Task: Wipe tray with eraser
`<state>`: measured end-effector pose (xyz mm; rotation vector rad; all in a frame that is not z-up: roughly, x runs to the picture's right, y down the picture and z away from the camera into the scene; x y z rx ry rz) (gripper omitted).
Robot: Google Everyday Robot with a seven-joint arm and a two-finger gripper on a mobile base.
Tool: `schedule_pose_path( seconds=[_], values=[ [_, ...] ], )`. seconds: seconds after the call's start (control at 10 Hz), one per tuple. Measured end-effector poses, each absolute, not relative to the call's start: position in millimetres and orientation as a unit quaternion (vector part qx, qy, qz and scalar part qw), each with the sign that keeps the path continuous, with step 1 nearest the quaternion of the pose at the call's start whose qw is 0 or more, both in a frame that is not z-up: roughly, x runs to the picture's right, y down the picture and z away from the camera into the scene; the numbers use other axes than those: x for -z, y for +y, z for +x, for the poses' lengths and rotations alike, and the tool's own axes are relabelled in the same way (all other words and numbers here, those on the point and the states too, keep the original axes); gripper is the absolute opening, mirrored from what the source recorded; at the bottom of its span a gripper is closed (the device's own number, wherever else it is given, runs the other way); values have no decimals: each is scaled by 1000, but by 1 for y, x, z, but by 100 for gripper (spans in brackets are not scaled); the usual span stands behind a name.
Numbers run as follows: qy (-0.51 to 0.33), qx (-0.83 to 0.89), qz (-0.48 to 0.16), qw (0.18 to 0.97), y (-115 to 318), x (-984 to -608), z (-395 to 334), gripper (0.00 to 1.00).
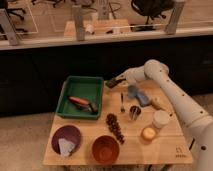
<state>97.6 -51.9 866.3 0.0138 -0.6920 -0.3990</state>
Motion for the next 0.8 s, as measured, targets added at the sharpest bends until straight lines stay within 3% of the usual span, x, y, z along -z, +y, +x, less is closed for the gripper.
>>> schedule_pose_path(
  seconds=[0.8],
  values=[
    [-373,278,85,881,-52,-832,-15,15]
  ],
)
